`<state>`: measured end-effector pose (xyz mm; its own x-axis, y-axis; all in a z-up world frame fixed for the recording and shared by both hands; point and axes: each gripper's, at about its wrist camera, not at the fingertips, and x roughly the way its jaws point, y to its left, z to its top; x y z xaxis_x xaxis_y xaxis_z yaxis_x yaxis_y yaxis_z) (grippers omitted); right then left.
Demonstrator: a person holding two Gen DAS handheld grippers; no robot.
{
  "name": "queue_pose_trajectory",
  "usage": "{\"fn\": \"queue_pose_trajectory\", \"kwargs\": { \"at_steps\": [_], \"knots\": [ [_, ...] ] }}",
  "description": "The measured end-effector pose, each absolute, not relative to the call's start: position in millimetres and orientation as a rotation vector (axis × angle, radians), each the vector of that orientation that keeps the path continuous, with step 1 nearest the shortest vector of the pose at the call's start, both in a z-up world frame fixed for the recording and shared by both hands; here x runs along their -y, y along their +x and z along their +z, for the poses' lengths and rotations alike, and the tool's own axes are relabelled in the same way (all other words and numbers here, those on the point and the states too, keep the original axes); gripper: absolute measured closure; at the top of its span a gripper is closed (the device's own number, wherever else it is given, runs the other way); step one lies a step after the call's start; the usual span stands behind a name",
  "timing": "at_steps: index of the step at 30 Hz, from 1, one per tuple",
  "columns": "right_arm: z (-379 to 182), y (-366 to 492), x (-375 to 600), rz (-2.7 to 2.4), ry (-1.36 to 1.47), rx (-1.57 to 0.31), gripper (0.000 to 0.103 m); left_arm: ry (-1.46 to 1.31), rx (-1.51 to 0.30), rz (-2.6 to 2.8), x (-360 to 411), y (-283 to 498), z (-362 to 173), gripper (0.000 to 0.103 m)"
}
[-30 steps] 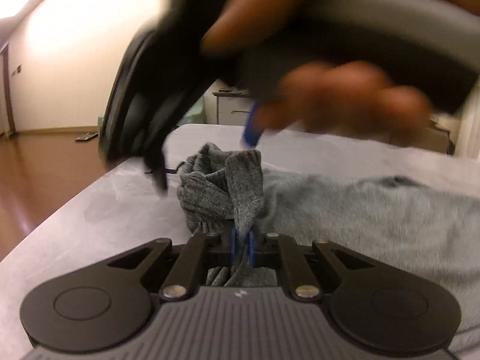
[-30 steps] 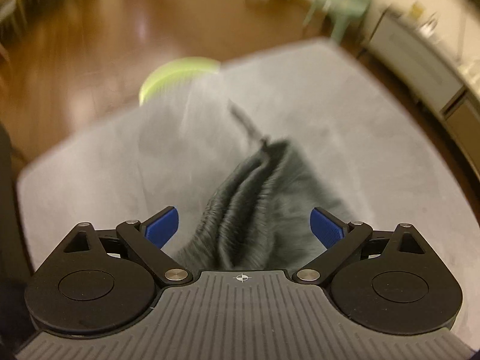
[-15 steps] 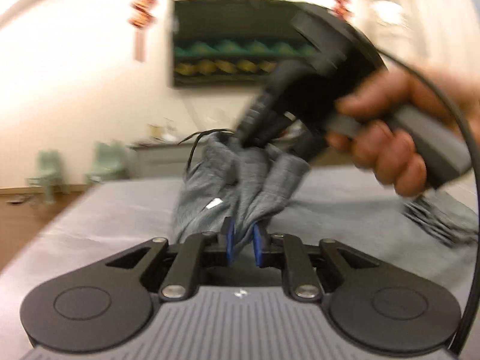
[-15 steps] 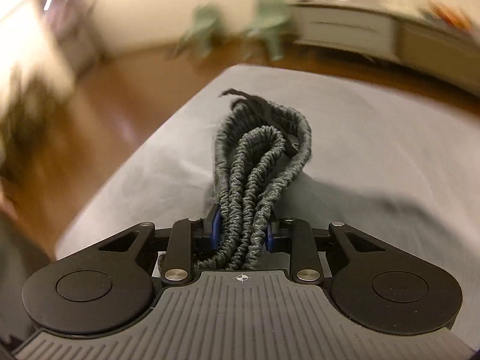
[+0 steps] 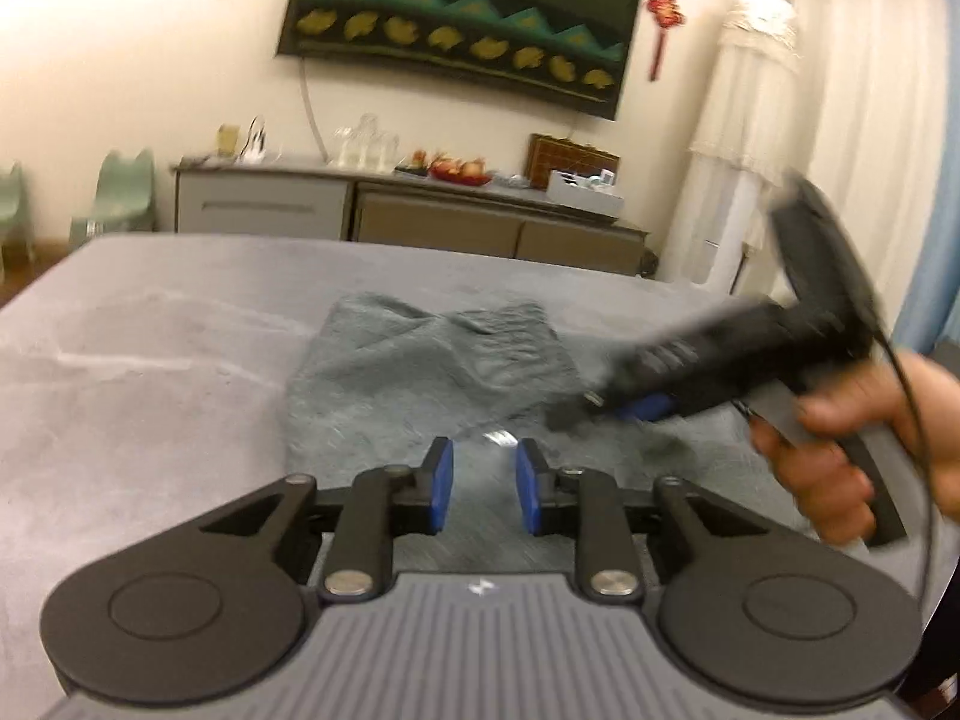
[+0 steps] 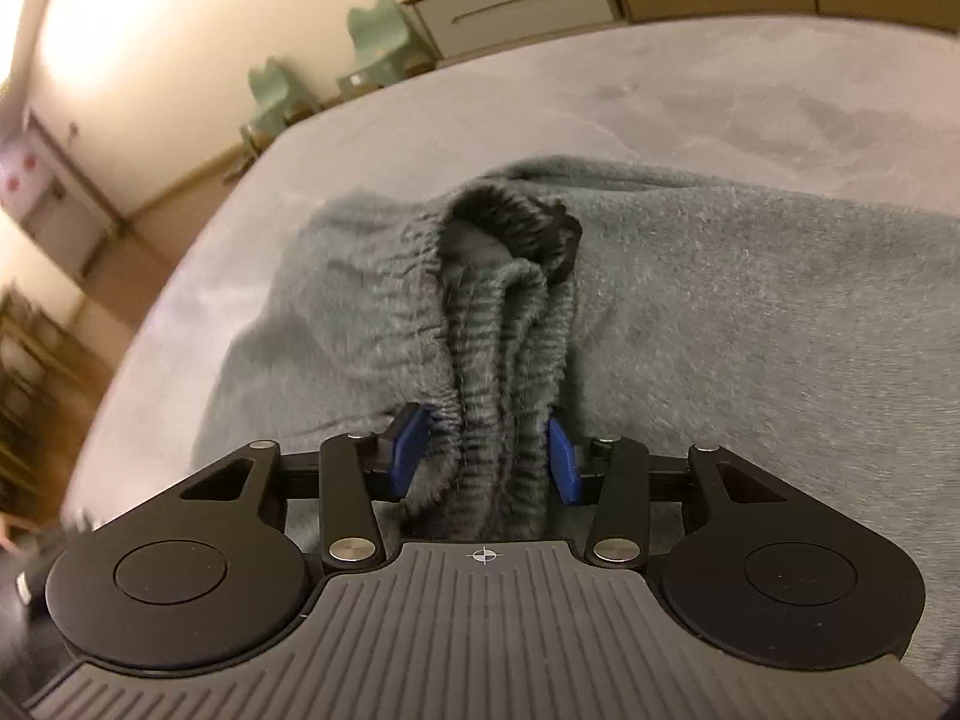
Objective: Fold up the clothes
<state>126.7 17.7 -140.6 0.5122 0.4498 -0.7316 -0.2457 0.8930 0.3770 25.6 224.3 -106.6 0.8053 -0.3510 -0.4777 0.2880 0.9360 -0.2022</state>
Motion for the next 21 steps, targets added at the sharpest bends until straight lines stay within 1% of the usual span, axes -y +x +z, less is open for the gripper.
{"fn": "queue_pose_trajectory", "kwargs": {
  "at_steps": [1, 2, 3, 4, 5, 6, 9, 10, 11, 13, 14, 16, 17, 19, 21],
  "knots": [
    [-138, 123, -17, 0.432, 0.229, -0.945, 0.056, -0.119, -0.547, -0.323, -230, 39, -97, 0.076],
    [-134, 121, -15, 0.438, 0.217, -0.937, 0.056, -0.115, -0.559, -0.302, -236, 53, -88, 0.067],
    [-130, 119, -16, 0.435, 0.204, -0.929, 0.055, -0.11, -0.58, -0.292, -241, 69, -79, 0.062],
    [-128, 121, -14, 0.424, 0.198, -0.918, 0.053, -0.098, -0.619, -0.302, -241, 90, -75, 0.052],
    [-125, 122, -13, 0.422, 0.199, -0.899, 0.049, -0.08, -0.659, -0.32, -241, 113, -73, 0.051],
    [-123, 123, -15, 0.43, 0.2, -0.888, 0.048, -0.072, -0.698, -0.323, -241, 136, -73, 0.051],
    [-120, 116, -21, 0.455, 0.186, -0.879, 0.05, -0.111, -0.794, -0.315, -239, 191, -90, 0.052],
    [-121, 113, -25, 0.449, 0.156, -0.882, 0.054, -0.118, -0.811, -0.321, -238, 203, -97, 0.052],
    [-123, 111, -28, 0.442, 0.124, -0.887, 0.063, -0.111, -0.819, -0.332, -235, 212, -103, 0.052],
    [-125, 101, -31, 0.415, 0.044, -0.872, 0.073, -0.091, -0.833, -0.353, -229, 224, -113, 0.053],
    [-127, 98, -32, 0.414, 0.025, -0.862, 0.074, -0.073, -0.829, -0.349, -226, 226, -115, 0.065],
    [-129, 92, -31, 0.4, -0.004, -0.844, 0.075, -0.057, -0.824, -0.335, -224, 230, -120, 0.078],
    [-129, 89, -31, 0.392, -0.018, -0.836, 0.075, -0.088, -0.826, -0.315, -228, 230, -123, 0.081],
    [-132, 83, -34, 0.373, -0.037, -0.819, 0.075, -0.178, -0.828, -0.257, -241, 234, -128, 0.083],
    [-131, 74, -41, 0.361, -0.08, -0.798, 0.075, -0.347, -0.825, -0.234, -263, 238, -130, 0.084]
  ]
}}
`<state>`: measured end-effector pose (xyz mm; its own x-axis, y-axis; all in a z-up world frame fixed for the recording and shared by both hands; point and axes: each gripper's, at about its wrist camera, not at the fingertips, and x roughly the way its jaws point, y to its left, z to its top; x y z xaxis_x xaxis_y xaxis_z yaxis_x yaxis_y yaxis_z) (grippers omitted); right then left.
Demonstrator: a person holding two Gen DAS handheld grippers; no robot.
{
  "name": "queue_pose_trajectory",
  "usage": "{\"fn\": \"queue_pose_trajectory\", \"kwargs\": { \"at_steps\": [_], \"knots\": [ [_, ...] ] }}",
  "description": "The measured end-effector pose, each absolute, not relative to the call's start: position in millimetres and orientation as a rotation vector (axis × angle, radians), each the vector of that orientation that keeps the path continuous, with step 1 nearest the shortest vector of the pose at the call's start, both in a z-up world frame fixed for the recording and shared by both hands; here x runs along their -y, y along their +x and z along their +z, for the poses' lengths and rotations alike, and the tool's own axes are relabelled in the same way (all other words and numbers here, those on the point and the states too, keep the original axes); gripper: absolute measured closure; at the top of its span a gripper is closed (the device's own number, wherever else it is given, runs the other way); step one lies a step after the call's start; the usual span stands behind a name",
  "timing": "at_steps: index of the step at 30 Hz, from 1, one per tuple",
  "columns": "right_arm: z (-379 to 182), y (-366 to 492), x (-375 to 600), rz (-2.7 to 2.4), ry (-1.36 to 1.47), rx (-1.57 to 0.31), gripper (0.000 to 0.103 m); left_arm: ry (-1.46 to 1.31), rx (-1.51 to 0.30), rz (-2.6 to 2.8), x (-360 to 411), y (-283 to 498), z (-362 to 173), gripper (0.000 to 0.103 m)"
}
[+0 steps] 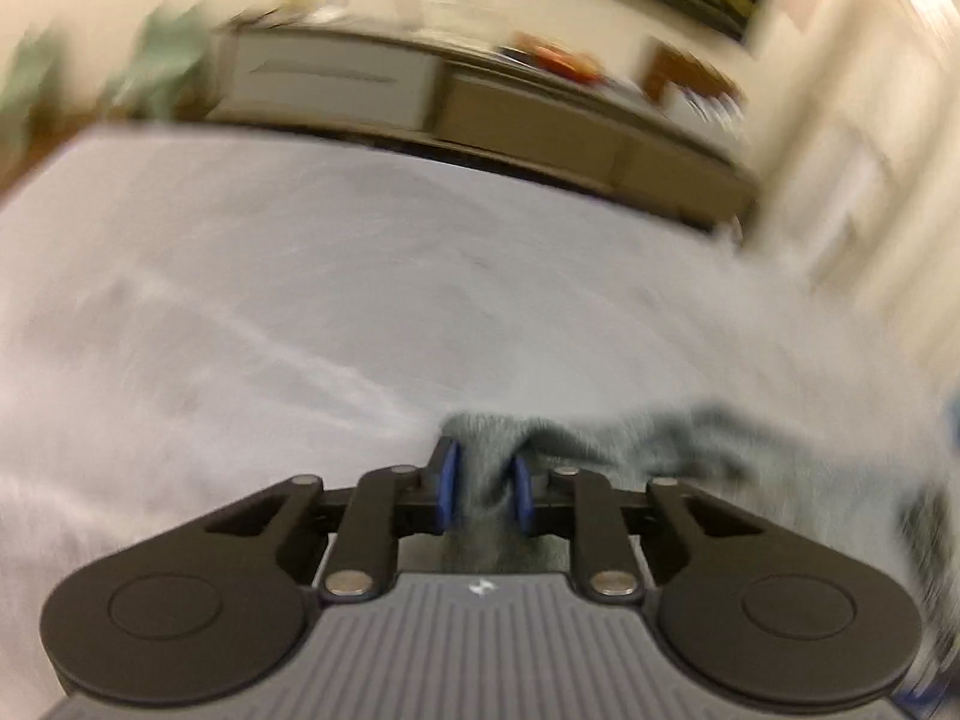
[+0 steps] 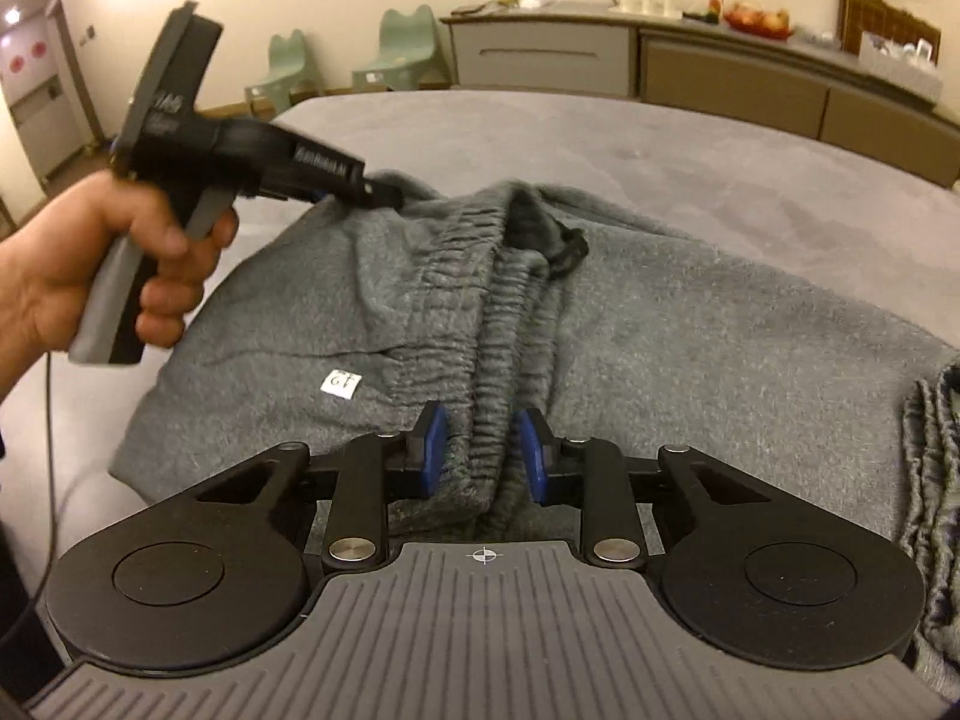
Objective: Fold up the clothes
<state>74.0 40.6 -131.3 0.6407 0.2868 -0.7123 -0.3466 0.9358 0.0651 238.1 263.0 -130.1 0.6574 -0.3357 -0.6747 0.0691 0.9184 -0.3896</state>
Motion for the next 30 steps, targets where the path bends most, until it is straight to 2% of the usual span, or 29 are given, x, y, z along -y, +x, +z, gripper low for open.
{"fn": "queue_pose_trajectory", "kwargs": {
  "at_steps": [3, 7, 10, 13, 15, 16, 18, 19, 20, 23, 25, 28, 30],
  "knots": [
    [-128, 68, -49, 0.345, -0.14, -0.778, 0.075, -0.519, -0.809, -0.253, -291, 233, -129, 0.083],
    [-115, 77, -47, 0.34, -0.127, -0.805, 0.059, -0.484, -0.788, -0.315, -293, 215, -116, 0.08],
    [-82, 93, -43, 0.332, -0.07, -0.727, 0.044, -0.483, -0.757, -0.346, -298, 197, -106, 0.073],
    [-71, 135, -49, 0.339, -0.035, -0.728, 0.031, -0.5, -0.741, -0.367, -304, 189, -102, 0.072],
    [-81, 170, -52, 0.345, 0.017, -0.793, 0.031, -0.49, -0.733, -0.376, -304, 184, -98, 0.072],
    [-89, 189, -54, 0.35, 0.048, -0.834, 0.035, -0.474, -0.73, -0.382, -303, 181, -97, 0.072],
    [-106, 211, -62, 0.385, 0.049, -0.904, 0.054, -0.434, -0.717, -0.391, -301, 174, -93, 0.072],
    [-112, 216, -66, 0.404, 0.037, -0.94, 0.074, -0.415, -0.709, -0.391, -300, 171, -90, 0.072],
    [-113, 215, -67, 0.384, 0.02, -0.944, 0.085, -0.401, -0.698, -0.385, -299, 170, -87, 0.072],
    [-106, 197, -51, 0.264, 0.047, -0.875, 0.09, -0.373, -0.675, -0.381, -299, 165, -81, 0.071],
    [-115, 189, -48, 0.197, 0.014, -0.852, 0.089, -0.356, -0.689, -0.385, -296, 167, -84, 0.069],
    [-125, 188, -53, 0.191, -0.018, -0.831, 0.076, -0.322, -0.755, -0.381, -285, 172, -97, 0.068],
    [-114, 177, -54, 0.168, -0.034, -0.782, 0.061, -0.301, -0.781, -0.37, -281, 172, -106, 0.067]
  ]
}}
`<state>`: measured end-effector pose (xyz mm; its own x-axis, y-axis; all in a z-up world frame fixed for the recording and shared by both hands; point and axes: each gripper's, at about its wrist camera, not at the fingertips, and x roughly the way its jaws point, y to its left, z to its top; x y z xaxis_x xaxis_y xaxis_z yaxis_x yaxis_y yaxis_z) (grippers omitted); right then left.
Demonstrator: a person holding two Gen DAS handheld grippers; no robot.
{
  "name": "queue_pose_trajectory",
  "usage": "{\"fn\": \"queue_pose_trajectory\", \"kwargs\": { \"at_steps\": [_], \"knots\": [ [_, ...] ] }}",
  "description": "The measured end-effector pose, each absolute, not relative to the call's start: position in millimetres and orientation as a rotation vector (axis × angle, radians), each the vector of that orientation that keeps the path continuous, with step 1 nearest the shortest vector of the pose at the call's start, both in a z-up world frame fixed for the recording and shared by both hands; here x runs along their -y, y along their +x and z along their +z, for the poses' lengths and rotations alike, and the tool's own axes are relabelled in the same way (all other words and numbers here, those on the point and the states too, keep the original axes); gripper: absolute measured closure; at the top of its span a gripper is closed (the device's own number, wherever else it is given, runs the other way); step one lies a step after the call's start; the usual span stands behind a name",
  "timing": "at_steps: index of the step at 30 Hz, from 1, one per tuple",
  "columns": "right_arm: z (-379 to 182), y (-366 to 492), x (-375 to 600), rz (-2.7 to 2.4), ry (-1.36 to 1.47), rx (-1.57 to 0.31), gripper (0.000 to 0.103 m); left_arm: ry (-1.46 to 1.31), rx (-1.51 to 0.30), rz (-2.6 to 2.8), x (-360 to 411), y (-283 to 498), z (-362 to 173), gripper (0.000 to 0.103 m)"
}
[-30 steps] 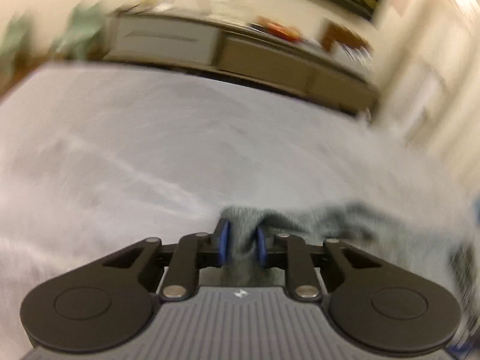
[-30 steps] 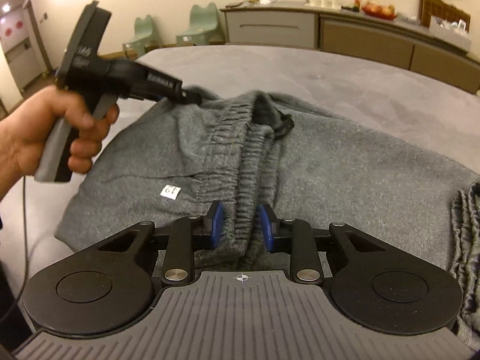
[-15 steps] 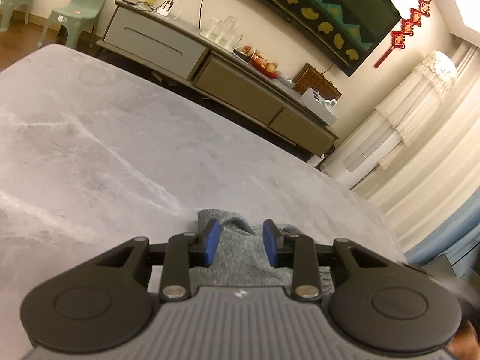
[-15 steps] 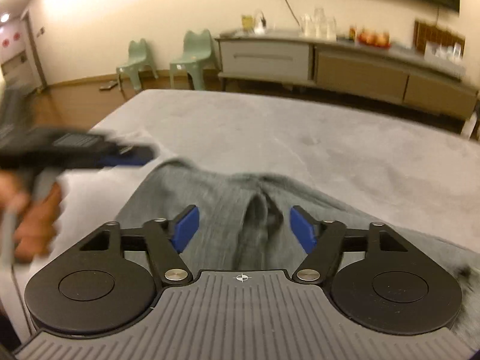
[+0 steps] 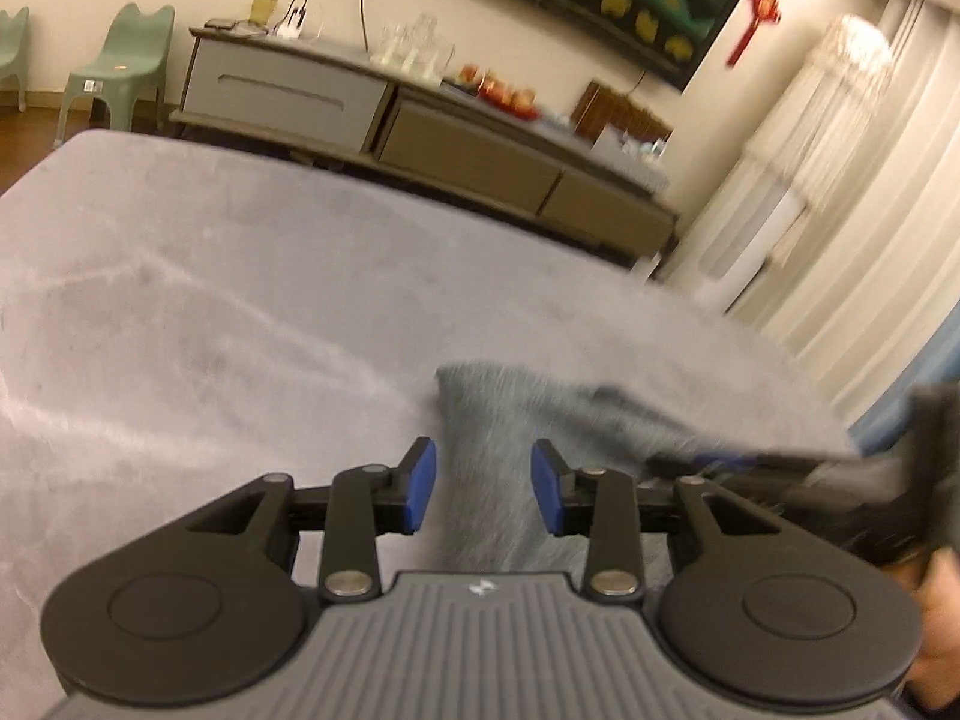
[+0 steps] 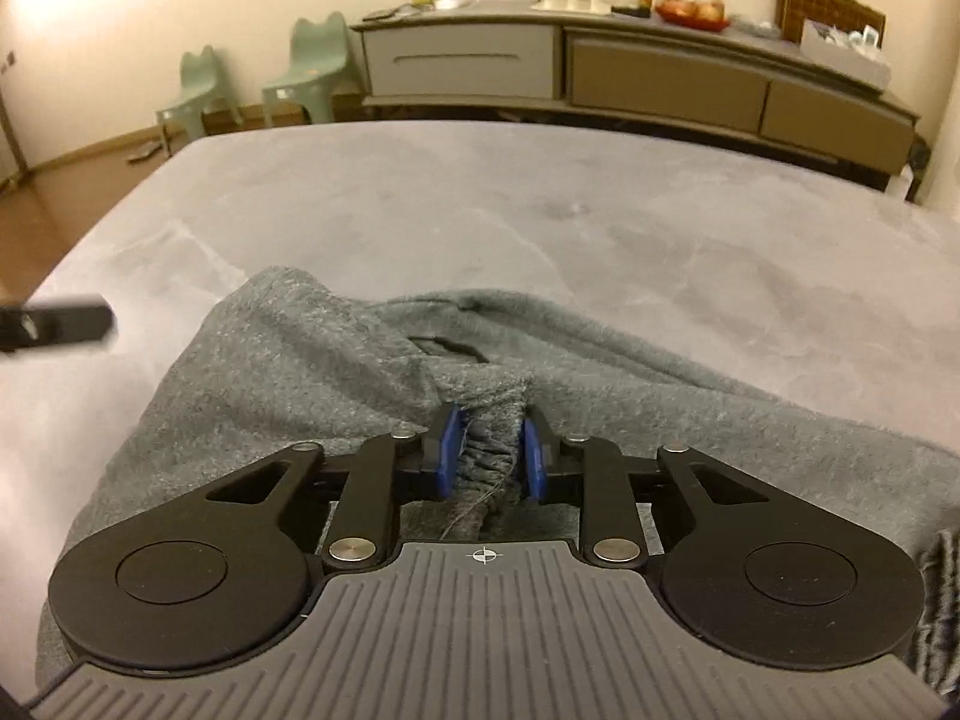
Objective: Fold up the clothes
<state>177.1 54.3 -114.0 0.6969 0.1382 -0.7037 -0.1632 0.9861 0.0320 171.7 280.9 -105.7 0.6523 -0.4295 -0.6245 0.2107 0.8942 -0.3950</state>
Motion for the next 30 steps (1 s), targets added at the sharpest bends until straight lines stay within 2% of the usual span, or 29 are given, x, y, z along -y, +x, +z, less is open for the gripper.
{"fn": "queue_pose_trajectory", "kwargs": {
  "at_steps": [1, 5, 9, 10, 16, 18, 19, 22, 24, 26, 28, 30],
  "knots": [
    [-104, 165, -55, 0.145, -0.042, -0.732, 0.055, -0.295, -0.791, -0.369, -279, 172, -109, 0.066],
    [-79, 103, -56, 0.173, -0.077, -0.581, 0.053, -0.272, -0.798, -0.397, -267, 172, -112, 0.062],
    [-123, 81, -66, 0.245, -0.141, -0.718, 0.057, -0.21, -0.845, -0.366, -250, 177, -124, 0.061],
    [-136, 79, -66, 0.254, -0.153, -0.732, 0.052, -0.205, -0.857, -0.353, -249, 177, -128, 0.061],
    [-114, 51, -51, 0.247, -0.039, -0.634, 0.05, -0.207, -0.845, -0.349, -251, 165, -123, 0.057],
    [-131, 55, -53, 0.282, -0.022, -0.705, 0.052, -0.197, -0.843, -0.332, -249, 165, -119, 0.057],
    [-141, 56, -55, 0.302, -0.018, -0.725, 0.048, -0.198, -0.839, -0.331, -247, 165, -115, 0.057],
    [-131, 51, -38, 0.325, 0.036, -0.717, 0.047, -0.189, -0.804, -0.367, -237, 159, -98, 0.056],
    [-119, 46, -16, 0.324, 0.08, -0.696, 0.04, -0.176, -0.775, -0.406, -225, 154, -85, 0.055],
    [-105, 33, 29, 0.225, 0.094, -0.642, 0.026, -0.161, -0.759, -0.44, -209, 149, -75, 0.053],
    [-98, 19, 83, 0.092, 0.127, -0.606, 0.019, -0.141, -0.75, -0.486, -188, 143, -69, 0.052],
    [-99, 5, 148, -0.078, 0.187, -0.595, 0.019, -0.115, -0.745, -0.534, -165, 136, -66, 0.049]
  ]
}}
